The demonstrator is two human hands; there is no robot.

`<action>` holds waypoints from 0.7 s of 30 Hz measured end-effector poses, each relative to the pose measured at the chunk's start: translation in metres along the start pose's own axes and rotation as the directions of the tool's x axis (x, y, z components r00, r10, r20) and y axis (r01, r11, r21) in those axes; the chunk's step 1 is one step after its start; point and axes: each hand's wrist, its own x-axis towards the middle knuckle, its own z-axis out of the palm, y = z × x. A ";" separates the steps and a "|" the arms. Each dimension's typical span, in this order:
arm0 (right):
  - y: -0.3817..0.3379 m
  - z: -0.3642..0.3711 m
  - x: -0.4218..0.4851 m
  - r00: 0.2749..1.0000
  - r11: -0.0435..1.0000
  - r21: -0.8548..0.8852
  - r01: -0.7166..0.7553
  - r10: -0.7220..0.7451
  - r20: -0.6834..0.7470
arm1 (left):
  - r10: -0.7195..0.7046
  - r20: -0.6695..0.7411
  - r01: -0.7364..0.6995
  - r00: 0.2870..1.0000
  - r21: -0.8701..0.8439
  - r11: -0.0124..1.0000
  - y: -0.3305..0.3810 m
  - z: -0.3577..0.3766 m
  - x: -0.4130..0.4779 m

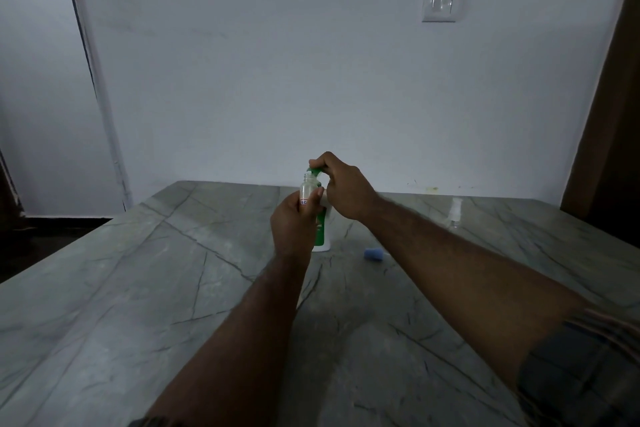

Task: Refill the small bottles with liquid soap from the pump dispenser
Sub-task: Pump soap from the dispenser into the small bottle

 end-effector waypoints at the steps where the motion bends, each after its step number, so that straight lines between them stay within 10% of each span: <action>1: 0.001 0.001 0.001 1.000 1.000 -0.003 0.000 0.000 -0.006 | -0.003 -0.004 0.003 1.000 -0.005 1.000 0.000 -0.001 0.001; 11: 0.024 -0.022 -0.014 0.990 0.988 -0.142 -0.056 0.037 -0.133 | 0.036 -0.018 -0.036 0.999 0.017 0.999 0.001 -0.006 -0.004; 16: 0.068 -0.049 -0.069 0.894 0.799 -0.583 -0.145 0.358 0.269 | 0.071 -0.014 -0.071 0.997 0.022 0.997 0.012 -0.008 -0.009; 21: 0.085 -0.033 -0.104 0.913 0.854 -0.491 -0.171 0.324 0.246 | 0.082 0.018 -0.081 0.996 -0.050 0.995 0.019 -0.003 -0.015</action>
